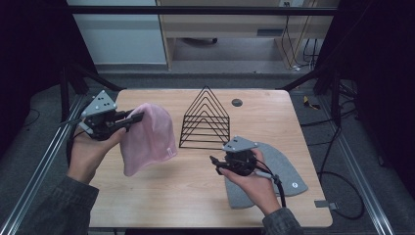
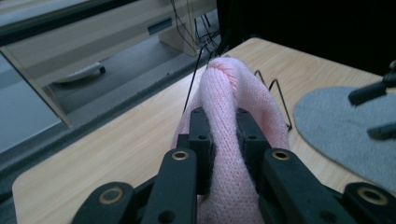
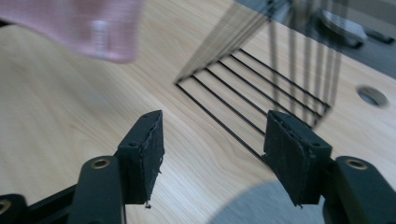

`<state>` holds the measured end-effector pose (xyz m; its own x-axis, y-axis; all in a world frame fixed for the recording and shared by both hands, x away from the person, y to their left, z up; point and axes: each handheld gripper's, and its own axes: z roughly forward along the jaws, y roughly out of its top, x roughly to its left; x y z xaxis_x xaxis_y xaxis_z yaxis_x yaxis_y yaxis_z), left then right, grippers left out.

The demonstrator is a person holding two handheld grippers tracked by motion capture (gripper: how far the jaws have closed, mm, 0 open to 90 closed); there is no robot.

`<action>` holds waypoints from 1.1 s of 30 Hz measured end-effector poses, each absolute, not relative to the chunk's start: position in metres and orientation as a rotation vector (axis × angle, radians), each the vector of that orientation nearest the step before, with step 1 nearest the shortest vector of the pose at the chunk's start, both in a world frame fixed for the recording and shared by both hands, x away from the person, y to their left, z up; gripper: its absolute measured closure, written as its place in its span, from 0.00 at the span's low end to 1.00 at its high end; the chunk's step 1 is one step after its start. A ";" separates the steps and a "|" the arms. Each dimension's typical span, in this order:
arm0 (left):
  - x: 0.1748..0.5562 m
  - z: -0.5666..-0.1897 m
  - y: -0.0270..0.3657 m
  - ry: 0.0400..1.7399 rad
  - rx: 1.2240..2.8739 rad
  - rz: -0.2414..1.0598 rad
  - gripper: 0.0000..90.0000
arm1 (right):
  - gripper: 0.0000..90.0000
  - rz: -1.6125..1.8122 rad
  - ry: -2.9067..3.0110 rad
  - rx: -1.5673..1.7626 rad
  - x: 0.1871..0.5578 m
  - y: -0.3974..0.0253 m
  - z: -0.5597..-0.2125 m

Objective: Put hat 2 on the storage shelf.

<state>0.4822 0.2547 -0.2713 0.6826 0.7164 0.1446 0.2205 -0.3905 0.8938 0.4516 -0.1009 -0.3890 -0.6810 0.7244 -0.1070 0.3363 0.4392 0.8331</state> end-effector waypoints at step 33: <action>0.498 -0.223 0.215 0.623 1.884 0.559 0.87 | 0.84 1.350 2.340 0.744 0.487 -0.057 -0.341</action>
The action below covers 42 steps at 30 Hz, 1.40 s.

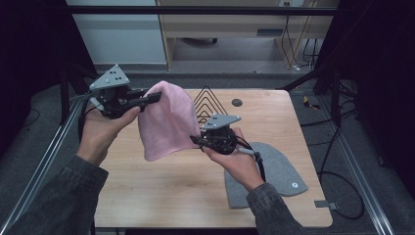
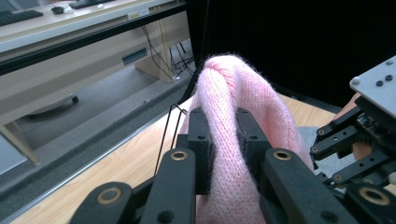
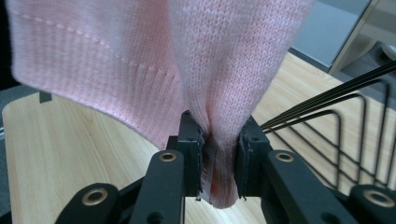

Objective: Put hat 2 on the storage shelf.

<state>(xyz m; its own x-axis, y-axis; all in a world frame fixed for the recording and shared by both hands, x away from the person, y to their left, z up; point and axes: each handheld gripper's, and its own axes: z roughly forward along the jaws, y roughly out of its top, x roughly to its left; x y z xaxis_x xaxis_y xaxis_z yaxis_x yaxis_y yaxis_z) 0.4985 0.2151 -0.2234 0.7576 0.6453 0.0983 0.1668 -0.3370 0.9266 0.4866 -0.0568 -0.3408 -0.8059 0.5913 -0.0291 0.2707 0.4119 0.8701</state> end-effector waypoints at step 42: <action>0.586 -0.205 0.183 0.662 1.759 0.537 0.87 | 0.87 1.352 2.226 0.846 0.576 -0.092 -0.301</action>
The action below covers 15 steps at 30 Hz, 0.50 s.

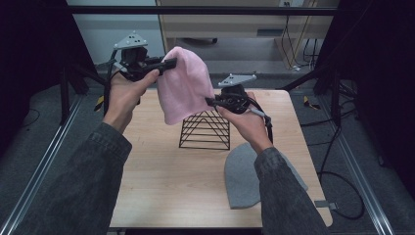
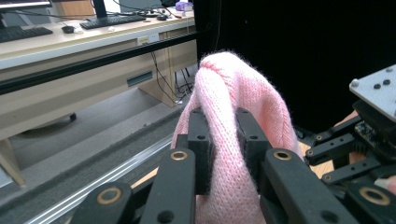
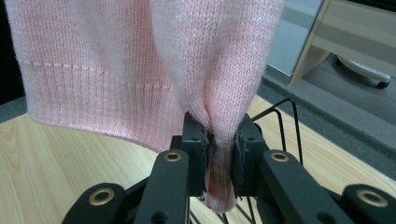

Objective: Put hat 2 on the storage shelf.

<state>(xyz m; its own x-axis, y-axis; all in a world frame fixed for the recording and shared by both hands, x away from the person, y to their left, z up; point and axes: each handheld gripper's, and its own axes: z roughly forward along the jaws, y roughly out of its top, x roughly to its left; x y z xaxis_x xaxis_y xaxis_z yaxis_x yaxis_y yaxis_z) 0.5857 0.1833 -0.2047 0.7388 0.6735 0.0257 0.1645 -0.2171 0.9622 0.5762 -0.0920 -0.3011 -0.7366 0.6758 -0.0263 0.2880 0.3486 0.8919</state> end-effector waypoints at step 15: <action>0.602 -0.220 0.172 0.643 1.759 0.525 0.87 | 0.87 1.301 2.221 0.867 0.588 -0.098 -0.317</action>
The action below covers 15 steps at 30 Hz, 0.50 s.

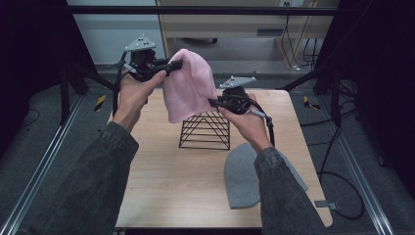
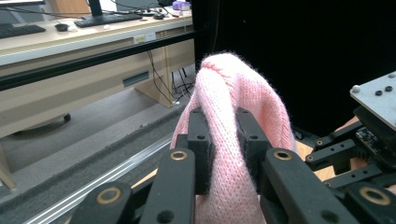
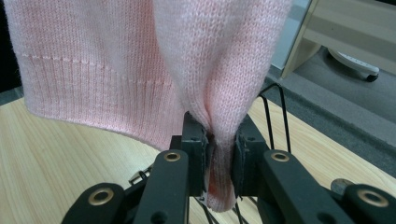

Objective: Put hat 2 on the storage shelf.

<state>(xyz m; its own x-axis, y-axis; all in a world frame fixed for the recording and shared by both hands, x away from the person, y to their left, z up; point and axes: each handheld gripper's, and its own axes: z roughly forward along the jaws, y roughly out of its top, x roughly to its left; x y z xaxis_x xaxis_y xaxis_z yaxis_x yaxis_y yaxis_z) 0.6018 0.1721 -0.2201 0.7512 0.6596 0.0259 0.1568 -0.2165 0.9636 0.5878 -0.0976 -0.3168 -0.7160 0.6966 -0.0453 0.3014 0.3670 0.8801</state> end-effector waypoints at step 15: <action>0.606 -0.239 0.156 0.625 1.751 0.510 0.87 | 0.84 1.296 2.217 0.892 0.584 -0.108 -0.337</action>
<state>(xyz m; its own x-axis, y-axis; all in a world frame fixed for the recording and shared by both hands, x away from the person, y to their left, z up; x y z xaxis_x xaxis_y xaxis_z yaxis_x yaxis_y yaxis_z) 0.6062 0.1564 -0.2391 0.7637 0.6453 0.0202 0.1495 -0.2072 0.9668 0.5841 -0.1079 -0.3370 -0.7059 0.7074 -0.0358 0.3159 0.3597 0.8779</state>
